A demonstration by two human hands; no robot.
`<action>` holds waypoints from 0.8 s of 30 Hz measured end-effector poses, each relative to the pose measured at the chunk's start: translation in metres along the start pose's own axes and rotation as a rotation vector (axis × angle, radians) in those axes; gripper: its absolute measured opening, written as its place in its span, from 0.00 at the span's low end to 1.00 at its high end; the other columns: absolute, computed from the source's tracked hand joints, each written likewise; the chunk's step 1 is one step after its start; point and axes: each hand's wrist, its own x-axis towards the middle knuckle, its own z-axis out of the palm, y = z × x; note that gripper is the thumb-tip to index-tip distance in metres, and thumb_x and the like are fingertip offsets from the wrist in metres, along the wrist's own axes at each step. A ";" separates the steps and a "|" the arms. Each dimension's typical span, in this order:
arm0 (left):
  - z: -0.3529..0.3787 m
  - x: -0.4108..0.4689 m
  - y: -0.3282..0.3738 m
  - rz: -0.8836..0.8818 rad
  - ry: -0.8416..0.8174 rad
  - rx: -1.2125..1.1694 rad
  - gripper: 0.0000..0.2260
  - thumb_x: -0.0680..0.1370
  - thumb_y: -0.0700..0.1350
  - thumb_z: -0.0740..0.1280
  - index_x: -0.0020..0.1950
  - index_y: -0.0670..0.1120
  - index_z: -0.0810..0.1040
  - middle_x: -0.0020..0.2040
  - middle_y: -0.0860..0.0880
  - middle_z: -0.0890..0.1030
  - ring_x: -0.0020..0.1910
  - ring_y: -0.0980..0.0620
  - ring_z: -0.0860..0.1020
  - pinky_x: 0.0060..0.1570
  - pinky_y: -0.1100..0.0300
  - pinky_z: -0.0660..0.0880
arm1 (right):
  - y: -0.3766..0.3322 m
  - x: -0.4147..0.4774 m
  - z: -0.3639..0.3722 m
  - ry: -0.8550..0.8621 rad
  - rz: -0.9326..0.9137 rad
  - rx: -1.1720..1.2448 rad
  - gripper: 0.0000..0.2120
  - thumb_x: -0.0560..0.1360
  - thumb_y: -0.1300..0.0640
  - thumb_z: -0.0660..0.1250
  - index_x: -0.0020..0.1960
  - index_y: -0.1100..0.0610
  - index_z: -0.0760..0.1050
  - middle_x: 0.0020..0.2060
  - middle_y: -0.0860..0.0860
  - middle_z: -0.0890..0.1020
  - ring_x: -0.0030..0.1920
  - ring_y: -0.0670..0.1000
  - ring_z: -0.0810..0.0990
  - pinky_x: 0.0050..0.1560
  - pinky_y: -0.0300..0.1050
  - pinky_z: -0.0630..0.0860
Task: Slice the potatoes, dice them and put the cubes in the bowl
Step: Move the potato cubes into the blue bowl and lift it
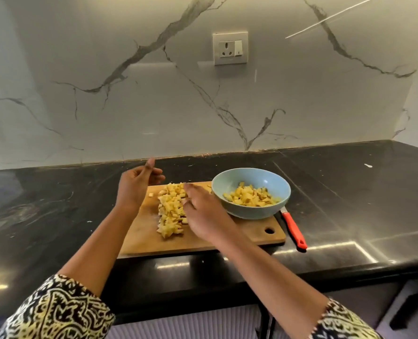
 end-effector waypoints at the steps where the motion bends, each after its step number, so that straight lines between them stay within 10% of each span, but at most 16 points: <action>1: 0.003 0.005 -0.006 -0.021 -0.032 0.077 0.20 0.80 0.56 0.57 0.54 0.43 0.81 0.51 0.46 0.83 0.53 0.50 0.80 0.59 0.55 0.73 | 0.003 0.010 0.010 -0.063 0.079 -0.041 0.25 0.83 0.55 0.53 0.78 0.56 0.53 0.77 0.52 0.55 0.76 0.50 0.54 0.73 0.45 0.54; 8: 0.017 0.039 -0.035 -0.173 -0.369 0.536 0.29 0.80 0.62 0.45 0.75 0.47 0.63 0.75 0.44 0.63 0.74 0.43 0.60 0.72 0.46 0.55 | 0.024 0.065 0.030 -0.093 0.445 -0.068 0.32 0.83 0.47 0.49 0.78 0.60 0.39 0.77 0.58 0.40 0.77 0.59 0.44 0.74 0.52 0.50; 13: 0.021 0.042 -0.031 -0.125 -0.560 0.459 0.34 0.76 0.68 0.40 0.69 0.53 0.73 0.72 0.46 0.69 0.72 0.46 0.63 0.73 0.44 0.53 | 0.027 0.085 0.027 -0.018 0.420 -0.005 0.27 0.83 0.45 0.46 0.74 0.61 0.62 0.72 0.61 0.67 0.72 0.59 0.64 0.70 0.53 0.60; 18: 0.008 0.026 -0.023 -0.114 -0.491 0.273 0.35 0.79 0.64 0.38 0.53 0.53 0.83 0.55 0.47 0.82 0.57 0.50 0.76 0.68 0.47 0.63 | 0.019 0.072 0.018 -0.035 0.373 0.087 0.25 0.84 0.48 0.46 0.66 0.62 0.73 0.62 0.59 0.77 0.63 0.56 0.74 0.62 0.47 0.67; 24: 0.016 -0.002 -0.023 -0.224 -0.281 0.217 0.38 0.76 0.68 0.38 0.62 0.50 0.79 0.65 0.43 0.76 0.67 0.44 0.71 0.70 0.48 0.60 | 0.014 0.058 0.019 -0.012 0.409 0.142 0.27 0.83 0.45 0.45 0.64 0.61 0.74 0.62 0.57 0.77 0.63 0.54 0.74 0.62 0.48 0.67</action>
